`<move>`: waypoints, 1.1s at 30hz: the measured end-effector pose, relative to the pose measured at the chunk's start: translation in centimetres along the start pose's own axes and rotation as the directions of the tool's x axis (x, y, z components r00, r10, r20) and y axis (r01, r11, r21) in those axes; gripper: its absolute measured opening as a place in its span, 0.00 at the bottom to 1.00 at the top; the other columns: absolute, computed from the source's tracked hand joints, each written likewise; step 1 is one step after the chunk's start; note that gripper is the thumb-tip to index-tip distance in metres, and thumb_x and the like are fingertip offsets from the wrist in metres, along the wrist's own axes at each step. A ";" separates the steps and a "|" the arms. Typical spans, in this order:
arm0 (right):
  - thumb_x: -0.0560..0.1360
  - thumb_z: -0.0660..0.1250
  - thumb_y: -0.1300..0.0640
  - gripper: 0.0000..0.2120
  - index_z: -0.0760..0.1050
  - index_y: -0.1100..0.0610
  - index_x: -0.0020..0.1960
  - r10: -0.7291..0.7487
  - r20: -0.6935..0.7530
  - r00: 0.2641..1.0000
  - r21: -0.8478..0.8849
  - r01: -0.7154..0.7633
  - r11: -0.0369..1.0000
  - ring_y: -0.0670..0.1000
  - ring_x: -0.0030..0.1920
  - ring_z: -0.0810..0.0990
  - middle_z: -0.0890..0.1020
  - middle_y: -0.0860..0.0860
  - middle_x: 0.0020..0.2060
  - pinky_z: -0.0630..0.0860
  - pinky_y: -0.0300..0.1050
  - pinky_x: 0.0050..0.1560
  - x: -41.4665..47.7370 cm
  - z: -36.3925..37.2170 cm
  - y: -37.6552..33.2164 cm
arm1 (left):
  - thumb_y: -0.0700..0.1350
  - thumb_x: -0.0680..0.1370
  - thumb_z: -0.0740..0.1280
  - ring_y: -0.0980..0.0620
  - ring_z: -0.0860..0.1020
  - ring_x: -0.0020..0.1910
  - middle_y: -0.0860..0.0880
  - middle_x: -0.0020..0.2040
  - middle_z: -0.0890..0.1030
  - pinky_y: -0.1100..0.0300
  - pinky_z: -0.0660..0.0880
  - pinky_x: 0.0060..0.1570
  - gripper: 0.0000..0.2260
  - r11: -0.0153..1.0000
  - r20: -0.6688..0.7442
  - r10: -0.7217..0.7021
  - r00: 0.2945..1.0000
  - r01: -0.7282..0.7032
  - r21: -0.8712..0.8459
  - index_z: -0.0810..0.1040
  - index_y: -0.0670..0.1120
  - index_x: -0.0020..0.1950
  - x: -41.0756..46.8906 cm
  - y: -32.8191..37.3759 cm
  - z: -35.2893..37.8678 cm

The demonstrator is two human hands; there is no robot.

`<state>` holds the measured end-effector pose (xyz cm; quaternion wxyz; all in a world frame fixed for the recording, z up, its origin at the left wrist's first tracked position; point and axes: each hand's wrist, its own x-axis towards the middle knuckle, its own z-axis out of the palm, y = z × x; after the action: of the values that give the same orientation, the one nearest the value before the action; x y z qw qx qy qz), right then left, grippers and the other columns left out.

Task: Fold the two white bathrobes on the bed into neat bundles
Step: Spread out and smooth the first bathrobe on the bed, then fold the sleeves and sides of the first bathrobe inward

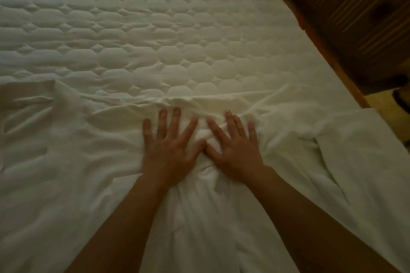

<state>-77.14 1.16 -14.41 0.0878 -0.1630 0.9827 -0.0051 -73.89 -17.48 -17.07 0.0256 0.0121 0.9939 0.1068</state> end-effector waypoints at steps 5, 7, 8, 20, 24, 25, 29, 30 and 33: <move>0.77 0.45 0.26 0.37 0.66 0.44 0.77 -0.001 -0.117 0.993 0.049 0.007 0.999 0.59 0.78 0.62 0.65 0.59 0.77 0.51 0.59 0.79 -0.6 -1.2 5.1 | 0.66 0.79 0.50 0.38 0.57 0.80 0.46 0.82 0.58 0.32 0.50 0.74 0.29 1.000 -0.024 -0.012 1.000 0.012 0.015 0.60 0.62 0.80 0.2 0.4 0.6; 0.78 0.53 0.31 0.32 0.74 0.50 0.72 0.011 -0.198 0.980 -0.028 -0.017 0.999 0.60 0.73 0.70 0.74 0.60 0.71 0.56 0.63 0.76 -1.0 -1.7 8.3 | 0.67 0.79 0.50 0.38 0.56 0.80 0.46 0.83 0.57 0.32 0.50 0.74 0.29 0.999 -0.019 -0.031 0.999 0.031 0.019 0.58 0.63 0.80 0.4 0.0 0.8; 0.79 0.54 0.32 0.31 0.74 0.50 0.71 0.025 -0.210 0.977 -0.063 -0.039 0.997 0.60 0.72 0.71 0.75 0.59 0.70 0.58 0.65 0.75 -1.6 -2.0 10.3 | 0.67 0.79 0.50 0.38 0.56 0.80 0.46 0.83 0.57 0.32 0.50 0.74 0.30 0.999 -0.014 -0.038 0.999 0.038 0.021 0.57 0.63 0.80 0.5 0.1 0.8; 0.82 0.56 0.40 0.23 0.81 0.56 0.54 0.432 -0.267 0.861 0.307 -0.349 0.885 0.58 0.54 0.79 0.83 0.55 0.53 0.73 0.52 0.55 -4.3 -5.2 18.7 | 0.71 0.74 0.41 0.40 0.55 0.80 0.47 0.82 0.56 0.31 0.46 0.73 0.34 0.989 0.051 -0.148 0.988 0.149 -0.022 0.65 0.61 0.76 4.2 7.4 -2.8; 0.81 0.60 0.40 0.28 0.72 0.62 0.69 0.728 -0.070 0.682 0.404 -0.648 0.646 0.62 0.65 0.73 0.76 0.61 0.66 0.69 0.53 0.64 -2.5 -6.9 23.4 | 0.72 0.70 0.33 0.45 0.39 0.82 0.52 0.83 0.39 0.30 0.40 0.73 0.34 0.997 0.171 0.048 0.984 -0.036 -0.074 0.41 0.71 0.78 7.8 15.3 0.3; 0.79 0.61 0.37 0.32 0.72 0.63 0.69 0.773 0.053 0.632 0.445 -0.708 0.548 0.63 0.65 0.75 0.77 0.62 0.65 0.71 0.53 0.65 -2.0 -6.9 24.5 | 0.71 0.70 0.31 0.45 0.37 0.81 0.52 0.83 0.36 0.30 0.38 0.73 0.32 0.998 0.179 0.036 0.983 -0.026 -0.058 0.36 0.72 0.76 8.3 15.6 1.3; 0.69 0.71 0.29 0.34 0.81 0.61 0.53 0.736 0.289 0.613 0.672 -0.677 0.300 0.60 0.47 0.83 0.84 0.60 0.48 0.79 0.49 0.46 -0.4 -6.6 26.9 | 0.72 0.71 0.32 0.46 0.33 0.80 0.54 0.81 0.31 0.31 0.35 0.71 0.27 0.997 0.227 0.026 0.974 -0.009 -0.074 0.27 0.77 0.68 9.3 14.7 3.1; 0.69 0.73 0.33 0.28 0.80 0.60 0.46 0.714 0.312 0.627 0.740 -0.632 0.232 0.58 0.40 0.82 0.83 0.60 0.43 0.77 0.49 0.41 -0.4 -6.8 26.6 | 0.72 0.70 0.33 0.47 0.33 0.80 0.54 0.81 0.31 0.31 0.34 0.72 0.27 0.995 0.235 0.036 0.971 -0.014 -0.094 0.28 0.77 0.69 9.3 14.7 3.0; 0.77 0.73 0.51 0.11 0.79 0.59 0.45 0.595 0.365 0.716 0.902 -0.431 -0.034 0.53 0.44 0.82 0.84 0.58 0.48 0.82 0.48 0.43 -0.2 -8.9 26.3 | 0.73 0.70 0.36 0.48 0.33 0.80 0.56 0.81 0.32 0.32 0.34 0.72 0.29 0.994 0.249 0.058 0.967 -0.031 -0.109 0.31 0.77 0.70 9.3 14.5 2.5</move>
<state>-86.93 25.97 -6.60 0.0977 0.3060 0.7428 -0.5874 -82.79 -2.49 -16.87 0.1500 0.0466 0.9751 0.1569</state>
